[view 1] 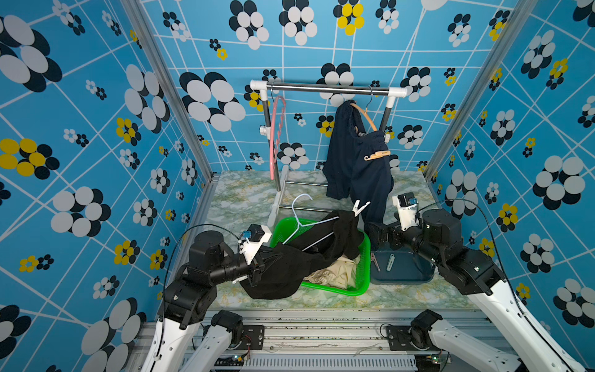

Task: Remove the clothespins securing shorts to the hanger
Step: Adjust the shorts in the basket, then remove the clothespin from the hanger.

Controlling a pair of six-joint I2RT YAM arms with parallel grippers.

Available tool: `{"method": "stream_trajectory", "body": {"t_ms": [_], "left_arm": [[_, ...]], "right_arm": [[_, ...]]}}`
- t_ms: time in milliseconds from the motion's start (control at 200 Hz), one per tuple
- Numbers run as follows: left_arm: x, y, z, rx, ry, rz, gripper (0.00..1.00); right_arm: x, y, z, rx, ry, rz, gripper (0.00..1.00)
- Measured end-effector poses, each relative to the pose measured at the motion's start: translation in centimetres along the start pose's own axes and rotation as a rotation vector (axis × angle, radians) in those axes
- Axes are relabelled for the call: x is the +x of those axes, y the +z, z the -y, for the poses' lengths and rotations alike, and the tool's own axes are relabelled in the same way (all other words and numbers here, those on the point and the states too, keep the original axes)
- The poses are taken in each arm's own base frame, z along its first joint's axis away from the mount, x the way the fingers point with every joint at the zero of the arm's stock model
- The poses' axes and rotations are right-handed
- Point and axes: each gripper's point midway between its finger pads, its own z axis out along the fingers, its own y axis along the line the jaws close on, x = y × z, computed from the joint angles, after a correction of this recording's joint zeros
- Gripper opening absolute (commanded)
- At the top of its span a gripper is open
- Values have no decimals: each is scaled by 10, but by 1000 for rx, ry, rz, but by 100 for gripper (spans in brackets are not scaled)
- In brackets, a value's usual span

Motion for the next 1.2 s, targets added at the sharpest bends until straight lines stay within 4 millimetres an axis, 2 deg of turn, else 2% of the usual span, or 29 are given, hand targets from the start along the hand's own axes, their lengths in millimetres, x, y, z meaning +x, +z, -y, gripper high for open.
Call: {"method": "stream_trajectory", "body": {"t_ms": [150,305,525,720,955,1200], "left_arm": [[-1,-1,-1,4,2,4,0],[-4,-1,0,19,4,18,0],[-5,-2,5,48,13,24,0],[-6,-3,8,59,18,29,0],[-5,-4,15,95,18,24,0],[-7,-6,22,132,24,30,0]], "right_arm": [[1,7,15,33,3,-16,95],[5,16,17,1,8,-40,94],[1,13,-11,-182,-47,-20,85],[3,9,-32,-310,-117,-15,82],[0,7,-42,-374,-193,1,81],[-22,3,-55,-445,-285,51,79]]}}
